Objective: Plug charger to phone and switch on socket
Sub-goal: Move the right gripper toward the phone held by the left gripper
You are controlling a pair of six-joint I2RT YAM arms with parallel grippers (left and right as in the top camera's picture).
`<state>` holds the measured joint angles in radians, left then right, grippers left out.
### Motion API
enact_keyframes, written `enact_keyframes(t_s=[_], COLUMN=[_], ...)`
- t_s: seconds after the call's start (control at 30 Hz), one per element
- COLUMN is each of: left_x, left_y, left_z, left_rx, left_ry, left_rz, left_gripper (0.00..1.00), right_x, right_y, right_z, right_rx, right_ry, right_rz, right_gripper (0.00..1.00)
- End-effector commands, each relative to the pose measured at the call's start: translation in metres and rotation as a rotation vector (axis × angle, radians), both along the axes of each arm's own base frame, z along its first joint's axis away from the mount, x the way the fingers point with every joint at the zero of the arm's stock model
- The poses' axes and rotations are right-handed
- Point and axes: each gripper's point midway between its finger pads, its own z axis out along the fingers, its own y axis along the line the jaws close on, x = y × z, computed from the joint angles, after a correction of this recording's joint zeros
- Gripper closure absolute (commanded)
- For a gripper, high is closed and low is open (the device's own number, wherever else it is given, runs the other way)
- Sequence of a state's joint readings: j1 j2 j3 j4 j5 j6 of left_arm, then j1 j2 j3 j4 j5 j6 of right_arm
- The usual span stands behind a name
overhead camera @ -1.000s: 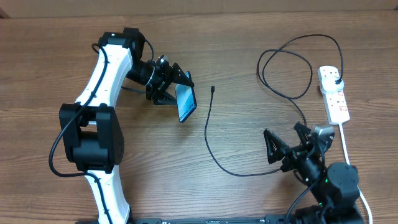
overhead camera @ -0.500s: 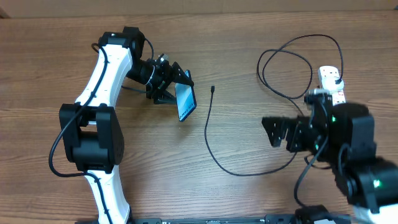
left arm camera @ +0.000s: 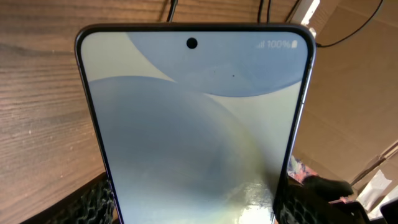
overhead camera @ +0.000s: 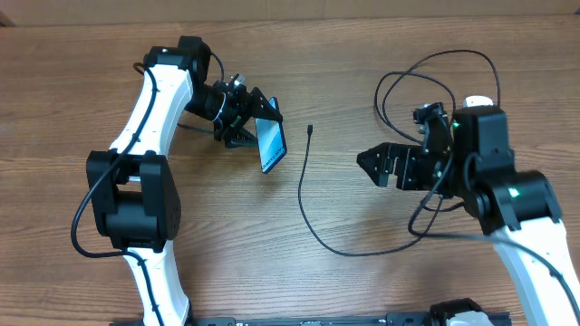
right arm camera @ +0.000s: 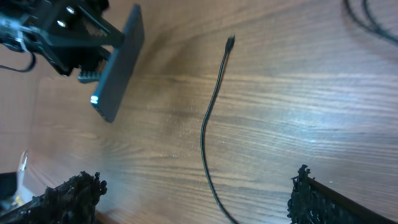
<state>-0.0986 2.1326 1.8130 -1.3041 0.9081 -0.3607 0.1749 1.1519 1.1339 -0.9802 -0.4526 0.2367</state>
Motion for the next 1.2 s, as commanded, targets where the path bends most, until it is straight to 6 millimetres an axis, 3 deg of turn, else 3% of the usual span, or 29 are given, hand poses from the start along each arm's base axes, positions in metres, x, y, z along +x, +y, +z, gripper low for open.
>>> enact_keyframes(t_s=[0.0, 0.2, 0.43, 0.77, 1.07, 1.17], left_x=[0.012, 0.034, 0.049, 0.050, 0.050, 0.050], left_y=[0.001, 0.030, 0.071, 0.078, 0.078, 0.078], left_z=[0.014, 0.014, 0.015, 0.015, 0.014, 0.012], left_rx=[-0.036, -0.034, -0.033, -0.033, -0.033, -0.016], left_ry=[-0.052, -0.043, -0.009, -0.001, -0.002, 0.018], left_rz=[0.020, 0.144, 0.278, 0.299, 0.298, 0.313], left_gripper=[0.41, 0.42, 0.43, 0.43, 0.43, 0.43], right_x=[0.007, 0.033, 0.072, 0.103, 0.106, 0.104], right_y=[0.017, 0.032, 0.048, 0.067, 0.069, 0.083], right_z=[-0.009, -0.042, -0.090, -0.139, -0.144, -0.133], right_rx=[0.040, 0.059, 0.077, 0.088, 0.103, 0.191], right_ry=[0.065, 0.166, 0.228, 0.243, 0.259, 0.262], right_rz=[0.035, -0.006, -0.039, -0.032, -0.052, -0.003], right_gripper=[0.07, 0.23, 0.34, 0.49, 0.49, 0.49])
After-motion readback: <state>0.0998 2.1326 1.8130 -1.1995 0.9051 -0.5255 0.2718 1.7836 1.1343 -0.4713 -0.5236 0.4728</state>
